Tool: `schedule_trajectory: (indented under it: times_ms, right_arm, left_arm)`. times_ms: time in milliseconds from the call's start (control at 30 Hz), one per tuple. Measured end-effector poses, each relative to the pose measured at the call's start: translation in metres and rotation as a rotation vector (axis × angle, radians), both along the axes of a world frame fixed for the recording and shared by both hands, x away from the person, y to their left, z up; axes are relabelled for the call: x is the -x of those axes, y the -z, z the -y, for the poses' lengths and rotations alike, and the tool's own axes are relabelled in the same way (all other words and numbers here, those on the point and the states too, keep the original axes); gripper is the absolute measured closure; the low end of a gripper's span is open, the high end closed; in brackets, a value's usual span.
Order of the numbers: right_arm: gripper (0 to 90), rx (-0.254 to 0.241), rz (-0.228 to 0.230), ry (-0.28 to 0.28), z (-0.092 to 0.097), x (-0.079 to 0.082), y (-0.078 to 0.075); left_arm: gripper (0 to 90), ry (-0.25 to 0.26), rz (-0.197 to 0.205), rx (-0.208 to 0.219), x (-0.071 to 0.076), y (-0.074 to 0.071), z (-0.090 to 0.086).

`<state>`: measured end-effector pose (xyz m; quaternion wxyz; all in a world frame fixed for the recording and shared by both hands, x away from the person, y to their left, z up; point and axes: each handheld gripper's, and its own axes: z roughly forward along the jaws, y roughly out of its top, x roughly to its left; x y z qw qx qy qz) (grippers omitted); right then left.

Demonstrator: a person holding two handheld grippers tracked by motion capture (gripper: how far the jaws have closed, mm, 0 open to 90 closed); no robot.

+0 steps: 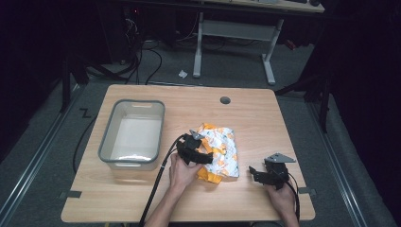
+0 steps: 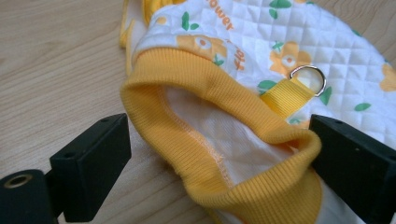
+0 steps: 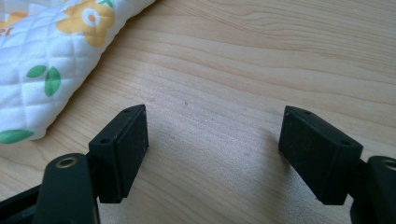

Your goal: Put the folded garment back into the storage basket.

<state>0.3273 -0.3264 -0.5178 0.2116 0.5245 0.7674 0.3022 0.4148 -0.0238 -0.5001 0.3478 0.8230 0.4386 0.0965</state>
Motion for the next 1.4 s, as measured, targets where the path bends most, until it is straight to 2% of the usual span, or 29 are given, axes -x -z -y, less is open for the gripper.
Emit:
schedule_trajectory:
  times_ms: [233,367,500,567,633,700,733,800,867,900,967,1033,1067,1267,1400]
  right_arm:
    - [24.4,0.000,0.000,0.000,0.000,0.000,0.000]
    - [24.4,-0.001,-0.001,0.001,0.000,0.000,0.000]
    - [24.4,-0.001,-0.001,0.001,0.000,0.000,0.000]
    - [24.4,-0.001,-0.001,0.001,0.000,0.000,0.000]
    - [24.4,-0.001,-0.001,0.001,0.000,0.000,0.000]
    - [24.4,-0.001,-0.001,0.001,0.000,0.000,0.000]
    - [24.4,-0.001,-0.001,0.001,0.000,0.000,0.000]
    - [24.4,-0.001,-0.001,0.001,0.000,0.000,0.000]
    - [24.4,-0.001,-0.001,0.001,0.000,0.000,0.000]
    - [24.4,-0.001,-0.001,0.001,0.000,0.000,0.000]
    - [24.4,-0.001,-0.001,0.001,0.000,0.000,0.000]
    - [24.4,-0.001,-0.001,0.001,0.000,0.000,0.000]
    - [24.4,-0.001,-0.001,0.001,0.000,0.000,0.000]
    - [24.4,-0.001,-0.001,0.001,0.000,0.000,0.000]
    - [24.4,-0.001,-0.001,0.001,0.000,0.000,0.000]
  left_arm:
    - [7.8,-0.012,-0.017,-0.005,-0.004,0.006,0.001]
    - [8.7,-0.015,-0.047,-0.009,-0.007,0.014,0.002]
    - [12.8,-0.008,-0.048,-0.003,-0.007,0.015,0.003]
    - [19.3,0.016,-0.020,-0.009,-0.005,0.015,0.005]
    - [26.6,0.025,-0.025,-0.002,-0.004,0.014,0.006]
    - [29.9,0.039,-0.013,-0.010,-0.003,0.013,0.006]
    - [37.5,0.049,-0.019,0.004,-0.001,0.013,0.007]
    - [44.7,0.058,-0.013,0.006,0.000,0.013,0.009]
    - [51.3,0.062,-0.014,0.009,0.000,0.013,0.009]
    - [51.3,0.066,-0.014,0.013,0.000,0.013,0.009]
    - [60.7,0.077,-0.025,0.035,0.000,0.013,0.009]
    - [64.0,0.077,-0.027,0.046,0.000,0.014,0.009]
    - [68.5,0.073,-0.033,0.058,-0.001,0.014,0.009]
    - [72.2,0.067,-0.037,0.075,-0.001,0.013,0.008]
    - [73.4,0.068,-0.023,0.093,0.000,0.010,0.008]
